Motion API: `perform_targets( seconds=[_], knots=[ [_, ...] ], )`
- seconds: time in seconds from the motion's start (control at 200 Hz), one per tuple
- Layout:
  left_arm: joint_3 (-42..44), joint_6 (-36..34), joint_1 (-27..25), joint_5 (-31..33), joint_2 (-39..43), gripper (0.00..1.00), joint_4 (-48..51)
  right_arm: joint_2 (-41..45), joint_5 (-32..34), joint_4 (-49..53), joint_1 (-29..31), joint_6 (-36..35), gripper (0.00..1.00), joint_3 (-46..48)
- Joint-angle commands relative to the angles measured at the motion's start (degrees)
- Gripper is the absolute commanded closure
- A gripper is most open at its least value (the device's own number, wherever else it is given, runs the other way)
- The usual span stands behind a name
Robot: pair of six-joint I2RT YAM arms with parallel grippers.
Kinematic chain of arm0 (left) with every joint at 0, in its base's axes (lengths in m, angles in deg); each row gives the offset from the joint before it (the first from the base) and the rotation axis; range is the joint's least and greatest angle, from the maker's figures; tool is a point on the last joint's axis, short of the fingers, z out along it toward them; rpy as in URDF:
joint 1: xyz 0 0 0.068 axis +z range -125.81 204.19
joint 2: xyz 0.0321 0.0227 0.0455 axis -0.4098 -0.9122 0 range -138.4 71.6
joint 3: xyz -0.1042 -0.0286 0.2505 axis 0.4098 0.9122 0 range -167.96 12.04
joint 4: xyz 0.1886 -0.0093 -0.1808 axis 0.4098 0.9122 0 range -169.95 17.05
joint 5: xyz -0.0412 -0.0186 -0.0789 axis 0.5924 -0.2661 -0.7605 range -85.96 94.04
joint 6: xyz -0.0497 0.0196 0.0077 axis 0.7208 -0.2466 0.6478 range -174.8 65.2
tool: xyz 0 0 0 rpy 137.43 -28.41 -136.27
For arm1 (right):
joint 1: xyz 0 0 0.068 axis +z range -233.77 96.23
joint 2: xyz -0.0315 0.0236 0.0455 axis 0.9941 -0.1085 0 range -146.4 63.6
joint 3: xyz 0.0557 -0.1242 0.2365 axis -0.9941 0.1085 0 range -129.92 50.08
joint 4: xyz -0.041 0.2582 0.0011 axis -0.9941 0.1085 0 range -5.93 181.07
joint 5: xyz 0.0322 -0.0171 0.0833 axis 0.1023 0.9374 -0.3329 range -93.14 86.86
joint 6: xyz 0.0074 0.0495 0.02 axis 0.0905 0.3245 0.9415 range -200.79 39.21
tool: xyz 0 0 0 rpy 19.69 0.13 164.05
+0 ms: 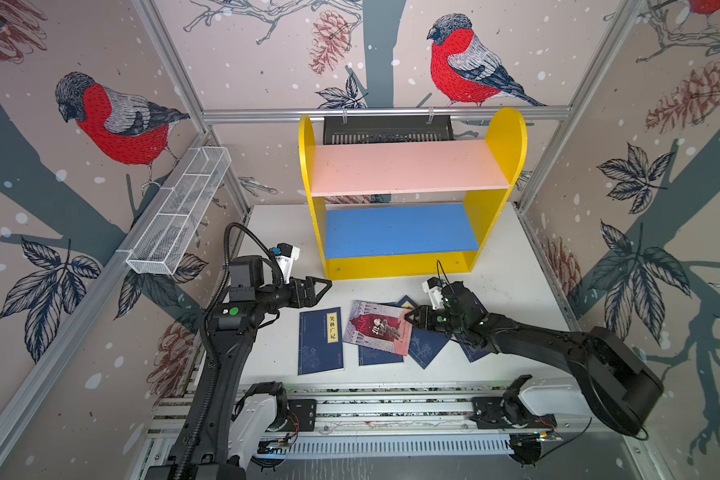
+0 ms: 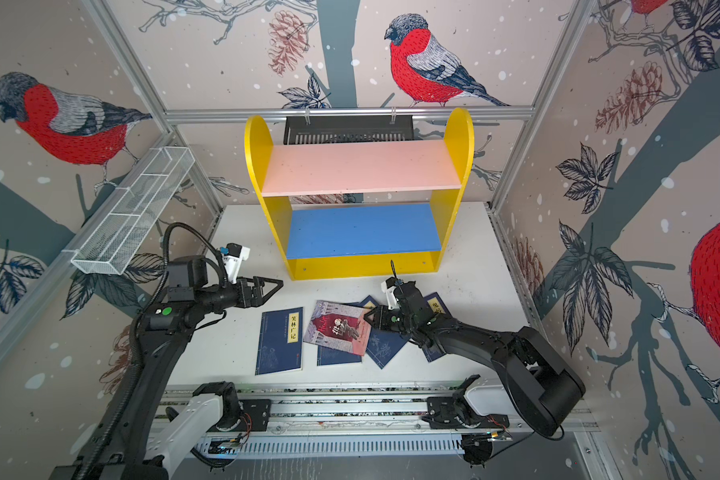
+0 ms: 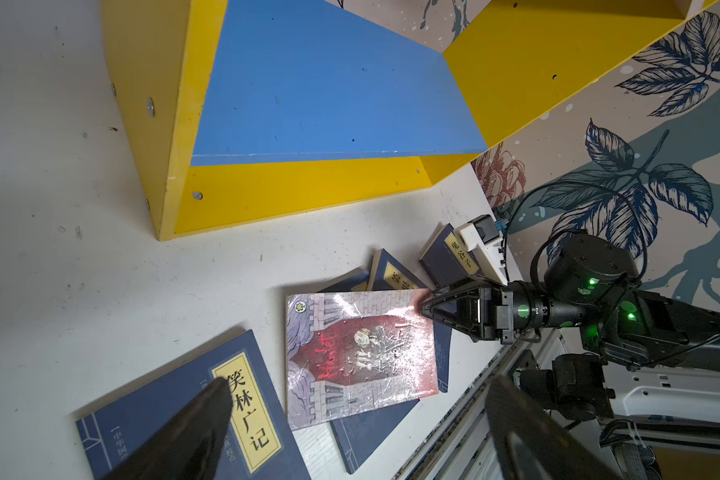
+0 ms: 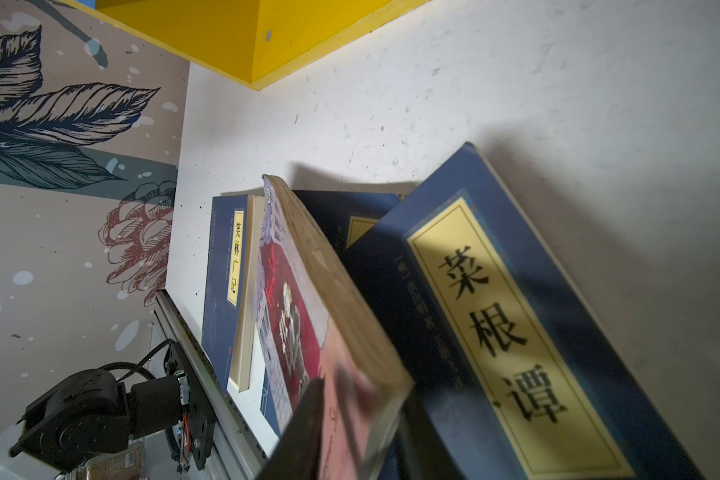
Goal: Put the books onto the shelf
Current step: 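Grasp the Hamlet paperback's edge with the right gripper and tilt it up, then lift the paperback upright with the right gripper while the left gripper grasps its other edge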
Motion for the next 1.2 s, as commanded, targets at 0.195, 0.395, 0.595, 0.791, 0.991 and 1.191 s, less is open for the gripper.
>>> perform_targets(
  seconds=[0.195, 0.395, 0.595, 0.791, 0.991, 1.191],
  knots=[
    [0.53, 0.28, 0.05, -1.9, 0.44, 0.04, -2.13, -1.91, -3.43, -5.77, 0.0, 2.01, 0.59, 2.27],
    [0.5, 0.18, 0.08, -2.09, 0.68, 0.04, -2.14, -3.96, -4.95, -7.8, 0.02, 2.06, 0.63, 1.67],
    [0.72, 0.36, 0.05, -2.35, 0.77, 0.04, -2.22, -4.1, -5.91, -9.32, -0.64, 2.06, 0.8, 2.0],
    [0.59, 0.48, 0.1, -2.36, 0.58, 0.04, -2.75, -2.04, -7.75, -9.75, -1.98, 1.63, 0.96, 2.75],
    [0.59, 0.54, 0.15, -2.09, 1.59, 0.04, -2.66, 3.63, -12.09, -8.89, -4.74, 1.03, 0.98, 3.76],
    [1.09, 0.48, 0.15, -2.99, 2.42, 0.04, -2.56, 10.1, -18.02, -3.47, -6.87, -1.58, 0.99, 2.25]
  ],
)
